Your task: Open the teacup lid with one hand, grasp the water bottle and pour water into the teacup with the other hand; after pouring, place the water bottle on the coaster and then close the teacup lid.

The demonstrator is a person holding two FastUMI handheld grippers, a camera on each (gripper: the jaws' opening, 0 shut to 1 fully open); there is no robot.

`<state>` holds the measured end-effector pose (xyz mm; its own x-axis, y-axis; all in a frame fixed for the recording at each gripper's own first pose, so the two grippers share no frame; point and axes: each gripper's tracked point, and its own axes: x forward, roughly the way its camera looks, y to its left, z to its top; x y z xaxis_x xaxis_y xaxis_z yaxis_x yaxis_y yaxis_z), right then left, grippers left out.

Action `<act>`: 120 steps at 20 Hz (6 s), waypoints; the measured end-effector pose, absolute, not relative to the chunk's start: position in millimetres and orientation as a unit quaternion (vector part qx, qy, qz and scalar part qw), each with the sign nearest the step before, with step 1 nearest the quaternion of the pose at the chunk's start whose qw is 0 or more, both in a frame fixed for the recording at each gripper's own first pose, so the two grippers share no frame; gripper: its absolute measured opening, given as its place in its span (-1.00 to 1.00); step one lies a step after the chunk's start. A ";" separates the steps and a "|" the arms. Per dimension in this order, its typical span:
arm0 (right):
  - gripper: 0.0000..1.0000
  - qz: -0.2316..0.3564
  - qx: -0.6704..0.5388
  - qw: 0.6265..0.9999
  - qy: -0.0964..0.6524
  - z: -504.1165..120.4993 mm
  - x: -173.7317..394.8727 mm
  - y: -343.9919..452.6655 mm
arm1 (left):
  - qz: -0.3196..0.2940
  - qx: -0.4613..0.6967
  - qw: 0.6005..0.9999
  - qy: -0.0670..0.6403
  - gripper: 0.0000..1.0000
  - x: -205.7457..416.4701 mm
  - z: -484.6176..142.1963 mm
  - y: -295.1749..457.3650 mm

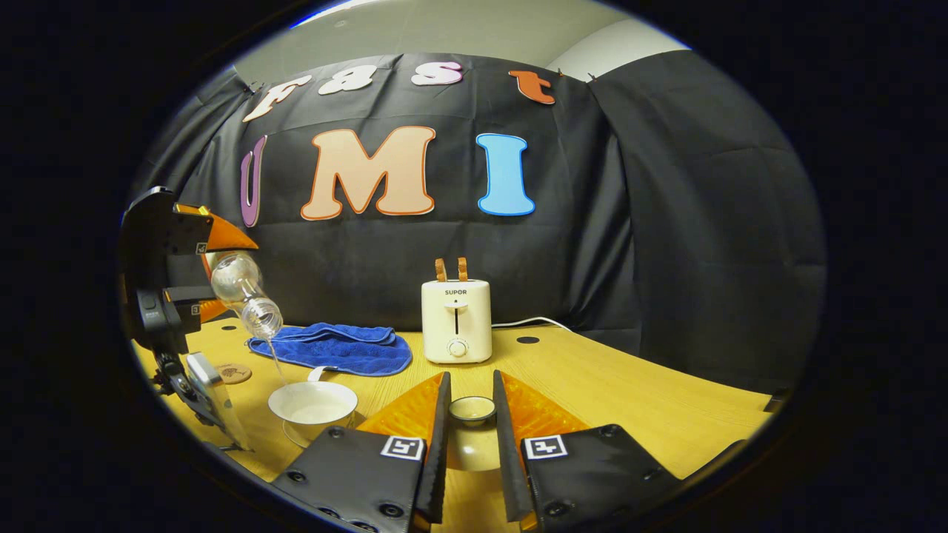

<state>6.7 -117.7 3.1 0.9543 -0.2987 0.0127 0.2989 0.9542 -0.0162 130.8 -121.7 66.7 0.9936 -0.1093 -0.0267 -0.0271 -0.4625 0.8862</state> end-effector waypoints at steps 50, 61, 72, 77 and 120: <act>-0.30 -0.151 -0.009 0.988 -0.006 3.7 7.4 -117.7 | -0.040 0.009 0.995 0.086 0.43 160.2 -31.3 -13.8; -0.30 -0.146 -0.009 0.989 -0.005 4.3 8.2 -116.0 | -0.027 0.017 0.999 0.021 0.62 149.9 -10.7 -12.1; -0.30 -0.115 -0.008 0.993 -0.004 2.7 12.0 -103.5 | -0.021 -0.002 1.000 0.001 0.77 112.9 -4.9 -9.5; -0.30 -0.056 -0.006 0.998 -0.001 2.5 20.6 -77.0 | -0.024 -0.001 1.000 0.001 0.77 91.2 -3.2 -8.1; 0.53 0.080 -0.004 0.995 0.061 -20.9 79.9 32.9 | -0.010 0.008 1.000 0.004 0.77 86.2 -3.9 -5.6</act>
<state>79.9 32.9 -20.9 0.9797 0.1588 -0.1220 -0.1597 0.9872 0.0026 86.2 -5.6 -3.9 0.9998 -0.0201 -0.0088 0.0202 0.9997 0.0155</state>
